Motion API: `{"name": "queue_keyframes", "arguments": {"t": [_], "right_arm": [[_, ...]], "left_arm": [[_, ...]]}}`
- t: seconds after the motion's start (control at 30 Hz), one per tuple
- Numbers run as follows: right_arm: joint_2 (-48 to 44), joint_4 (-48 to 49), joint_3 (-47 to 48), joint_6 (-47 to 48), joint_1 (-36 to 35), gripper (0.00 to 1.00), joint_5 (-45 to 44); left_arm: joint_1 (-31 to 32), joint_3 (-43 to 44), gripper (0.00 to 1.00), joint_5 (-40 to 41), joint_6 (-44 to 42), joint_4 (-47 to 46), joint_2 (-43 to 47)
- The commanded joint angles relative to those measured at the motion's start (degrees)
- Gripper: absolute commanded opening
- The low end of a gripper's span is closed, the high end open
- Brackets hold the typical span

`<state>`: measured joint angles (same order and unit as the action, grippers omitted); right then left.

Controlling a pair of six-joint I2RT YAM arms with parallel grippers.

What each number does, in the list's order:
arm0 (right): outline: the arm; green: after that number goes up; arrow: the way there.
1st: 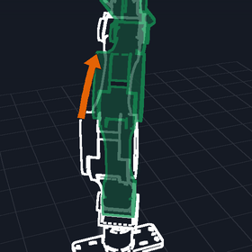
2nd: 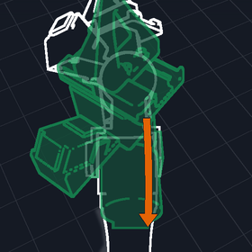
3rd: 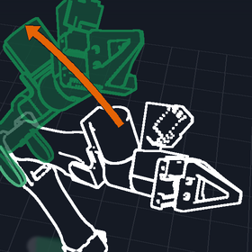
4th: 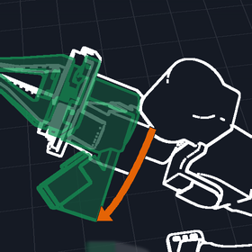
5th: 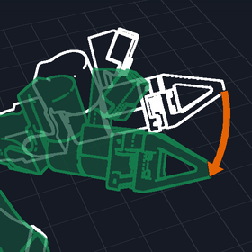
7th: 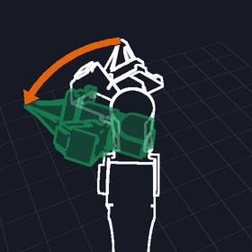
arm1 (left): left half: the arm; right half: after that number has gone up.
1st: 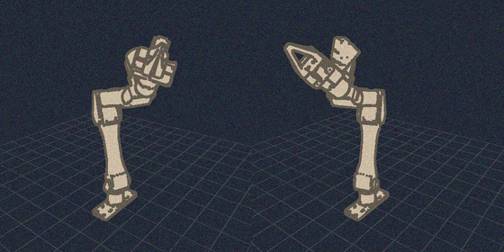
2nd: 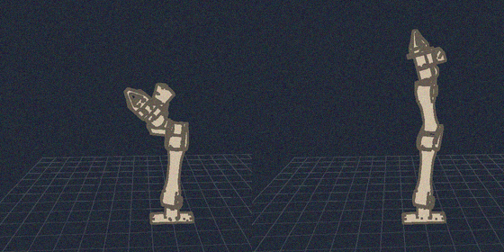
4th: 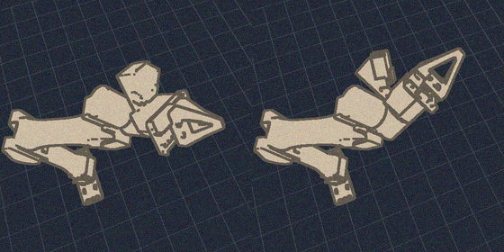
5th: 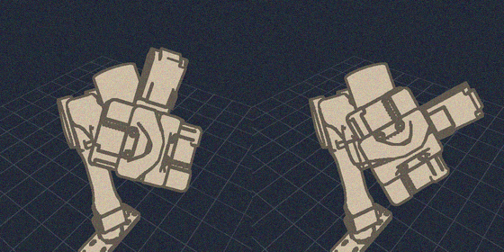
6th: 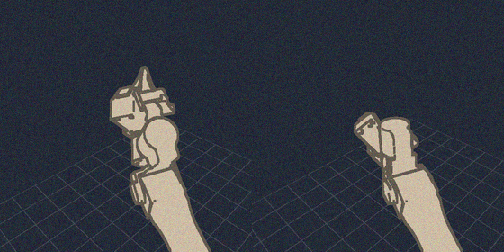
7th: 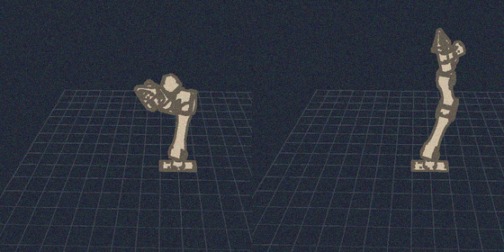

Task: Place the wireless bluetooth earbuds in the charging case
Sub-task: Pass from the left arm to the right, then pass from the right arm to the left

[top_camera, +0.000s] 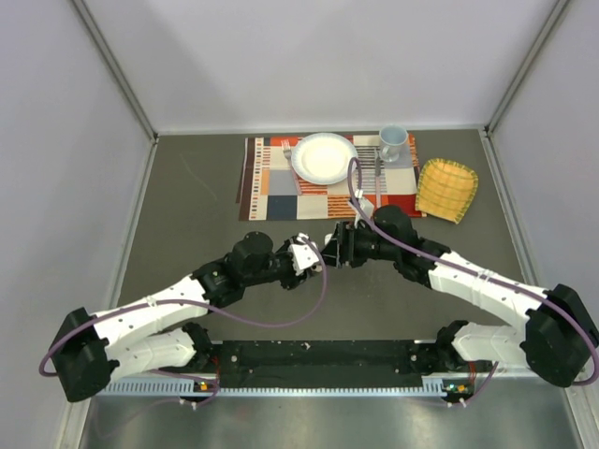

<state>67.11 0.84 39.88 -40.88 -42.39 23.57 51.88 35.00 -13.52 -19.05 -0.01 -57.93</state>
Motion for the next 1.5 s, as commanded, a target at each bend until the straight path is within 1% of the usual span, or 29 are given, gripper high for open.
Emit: {"name": "queue_keyframes", "arguments": {"t": [0.0,0.1,0.13,0.2,0.33,0.47,0.5,0.53,0.6,0.63,0.73,0.77,0.83,0.87,0.9,1.07,1.2,1.23,1.37,1.4,1.47], "right_arm": [[0.4,2.8,2.6,0.7,-0.8,0.64,1.2],[0.5,3.2,2.6,0.9,-0.8,0.60,1.7],[0.7,3.4,2.5,0.9,-0.8,0.54,2.1],[1.1,3.6,2.6,0.9,-0.8,0.52,2.8],[1.4,4.1,2.6,0.9,-0.8,0.44,3.7],[0.7,5.2,2.0,1.2,-0.8,0.24,3.9],[0.5,5.8,1.5,1.3,-0.8,0.19,3.9],[0.0,7.4,1.2,1.2,-0.7,0.11,3.9],[-0.5,8.6,0.3,1.1,-0.8,0.08,3.7],[-0.8,9.3,0.0,1.2,-0.8,0.03,3.7],[-1.5,11.0,-0.9,1.2,-0.7,0.00,2.9],[-2.2,11.9,-1.1,1.2,-0.7,0.00,2.6],[-3.0,12.7,-1.9,1.2,-0.6,0.00,1.7],[-3.6,14.0,-2.3,1.2,-0.7,0.00,0.6],[-5.0,14.6,-3.2,1.2,-0.7,0.00,-0.1],[-10.1,18.2,-6.3,3.3,-0.5,0.00,-5.5],[-15.2,21.3,-10.0,6.8,-0.5,0.00,-9.3],[-17.3,22.7,-10.6,7.5,-0.3,0.00,-10.0],[-22.3,25.3,-13.4,11.9,-0.1,0.00,-10.6],[-23.2,25.6,-14.3,13.4,0.1,0.00,-10.7],[-25.4,26.6,-15.4,15.3,0.1,0.00,-10.3]], "left_arm": [[1.1,2.7,0.08,1.7,-1.1,-3.2,-0.1],[1.5,2.7,0.08,2.1,-1.3,-3.2,0.0],[1.6,2.7,0.07,2.3,-1.4,-3.2,-0.1],[1.7,2.7,0.08,2.3,-1.4,-3.3,-0.3],[2.0,2.7,0.08,2.6,-1.6,-3.5,-0.4],[2.0,2.4,0.11,2.5,-1.3,-3.6,-0.2],[2.1,2.4,0.12,2.5,-1.1,-3.7,-0.3],[2.1,2.3,0.15,2.7,-0.4,-3.9,0.1],[2.1,2.1,0.18,3.1,0.8,-4.3,0.3],[2.1,2.0,0.22,3.1,1.7,-4.4,0.6],[2.1,1.2,0.34,3.1,3.9,-6.0,1.9],[2.0,0.5,0.42,3.1,4.5,-6.7,2.4],[2.1,-0.5,0.50,3.1,6.4,-8.9,4.2],[2.1,-1.7,0.63,2.6,7.0,-9.6,5.0],[2.0,-2.3,0.99,2.4,8.1,-10.3,5.9],[2.1,-6.5,0.99,4.6,13.4,-14.7,12.3],[1.9,-8.7,0.99,7.2,18.6,-16.6,17.0],[1.9,-9.0,0.99,7.2,18.9,-17.3,17.5],[1.3,-9.5,0.99,7.6,24.7,-18.6,18.9],[0.9,-9.4,0.99,5.7,26.5,-19.1,19.0],[0.4,-9.1,0.99,4.6,29.0,-20.8,18.9]]}}
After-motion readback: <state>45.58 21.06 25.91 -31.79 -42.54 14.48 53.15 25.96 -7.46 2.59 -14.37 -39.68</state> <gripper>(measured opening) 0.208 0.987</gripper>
